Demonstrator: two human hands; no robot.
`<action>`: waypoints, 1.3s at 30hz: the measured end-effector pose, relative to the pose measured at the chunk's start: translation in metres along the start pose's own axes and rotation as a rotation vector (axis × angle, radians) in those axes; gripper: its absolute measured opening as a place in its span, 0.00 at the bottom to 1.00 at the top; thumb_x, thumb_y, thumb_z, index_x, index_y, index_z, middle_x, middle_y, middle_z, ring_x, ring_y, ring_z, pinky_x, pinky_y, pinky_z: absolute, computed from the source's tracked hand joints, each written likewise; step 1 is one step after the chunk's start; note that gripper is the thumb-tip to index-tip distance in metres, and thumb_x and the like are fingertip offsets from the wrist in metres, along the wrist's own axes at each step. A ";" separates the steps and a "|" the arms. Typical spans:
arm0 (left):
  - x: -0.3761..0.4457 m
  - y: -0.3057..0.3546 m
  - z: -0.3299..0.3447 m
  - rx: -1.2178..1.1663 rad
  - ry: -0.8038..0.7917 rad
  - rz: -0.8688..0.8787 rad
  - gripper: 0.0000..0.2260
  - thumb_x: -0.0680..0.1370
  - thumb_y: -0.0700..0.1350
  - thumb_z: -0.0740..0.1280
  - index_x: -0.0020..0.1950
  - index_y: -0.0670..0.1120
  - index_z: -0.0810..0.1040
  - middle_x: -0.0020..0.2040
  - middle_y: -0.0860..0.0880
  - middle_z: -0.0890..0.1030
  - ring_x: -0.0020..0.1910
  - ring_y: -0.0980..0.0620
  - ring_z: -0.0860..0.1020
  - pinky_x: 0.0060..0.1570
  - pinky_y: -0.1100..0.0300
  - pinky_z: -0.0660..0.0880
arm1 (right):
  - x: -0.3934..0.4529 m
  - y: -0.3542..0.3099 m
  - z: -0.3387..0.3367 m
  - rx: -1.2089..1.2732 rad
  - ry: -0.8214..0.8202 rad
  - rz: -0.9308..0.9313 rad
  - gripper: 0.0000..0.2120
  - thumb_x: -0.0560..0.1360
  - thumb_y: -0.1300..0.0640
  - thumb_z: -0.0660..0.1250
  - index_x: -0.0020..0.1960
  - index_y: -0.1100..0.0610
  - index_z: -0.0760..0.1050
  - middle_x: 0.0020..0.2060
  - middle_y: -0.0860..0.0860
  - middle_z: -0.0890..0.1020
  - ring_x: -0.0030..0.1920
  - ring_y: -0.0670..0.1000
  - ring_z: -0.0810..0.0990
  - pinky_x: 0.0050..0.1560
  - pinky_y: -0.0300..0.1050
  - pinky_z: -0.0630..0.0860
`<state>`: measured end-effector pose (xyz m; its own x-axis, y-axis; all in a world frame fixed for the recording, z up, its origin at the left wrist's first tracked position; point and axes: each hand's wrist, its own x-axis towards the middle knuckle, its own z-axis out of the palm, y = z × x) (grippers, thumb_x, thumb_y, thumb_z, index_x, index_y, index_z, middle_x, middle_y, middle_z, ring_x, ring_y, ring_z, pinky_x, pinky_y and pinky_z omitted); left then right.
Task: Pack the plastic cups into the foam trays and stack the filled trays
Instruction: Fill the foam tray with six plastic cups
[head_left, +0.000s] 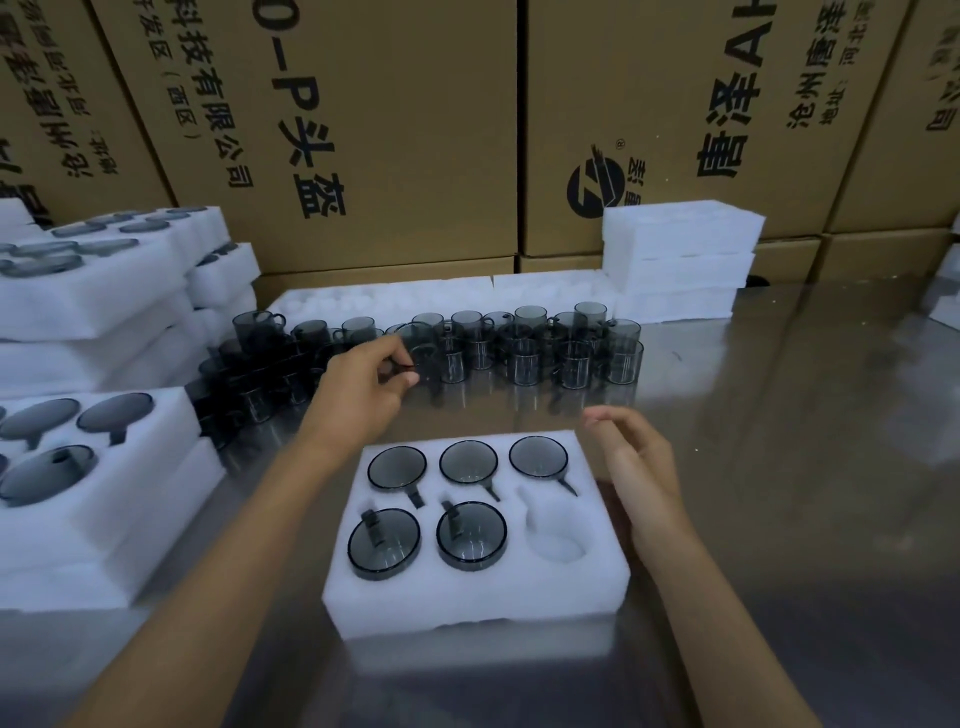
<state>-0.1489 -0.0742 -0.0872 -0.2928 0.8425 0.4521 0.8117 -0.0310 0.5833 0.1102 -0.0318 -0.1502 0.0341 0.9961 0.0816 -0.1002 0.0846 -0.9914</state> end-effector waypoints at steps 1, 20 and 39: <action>-0.008 0.009 -0.003 -0.055 0.025 0.052 0.05 0.77 0.41 0.72 0.44 0.49 0.77 0.44 0.56 0.81 0.45 0.55 0.79 0.47 0.54 0.77 | -0.003 -0.005 0.000 -0.019 -0.004 -0.060 0.07 0.77 0.63 0.68 0.47 0.53 0.82 0.45 0.43 0.84 0.44 0.41 0.80 0.42 0.29 0.74; -0.105 0.076 0.014 -0.262 -0.142 0.223 0.27 0.75 0.48 0.74 0.71 0.63 0.69 0.61 0.66 0.78 0.59 0.67 0.76 0.58 0.73 0.71 | -0.047 -0.036 -0.024 -0.424 -0.389 -0.441 0.24 0.67 0.47 0.80 0.60 0.42 0.77 0.55 0.41 0.82 0.59 0.42 0.77 0.58 0.38 0.70; -0.104 0.061 0.015 -0.289 -0.383 0.111 0.19 0.69 0.54 0.77 0.58 0.62 0.78 0.54 0.66 0.82 0.58 0.64 0.78 0.62 0.54 0.75 | -0.041 -0.033 -0.045 -0.569 -0.646 -0.175 0.28 0.56 0.35 0.78 0.54 0.38 0.77 0.63 0.31 0.71 0.68 0.34 0.65 0.68 0.38 0.64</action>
<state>-0.0616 -0.1558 -0.1092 0.0381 0.9613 0.2730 0.6384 -0.2336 0.7334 0.1572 -0.0767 -0.1252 -0.5839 0.8045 0.1089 0.3704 0.3833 -0.8461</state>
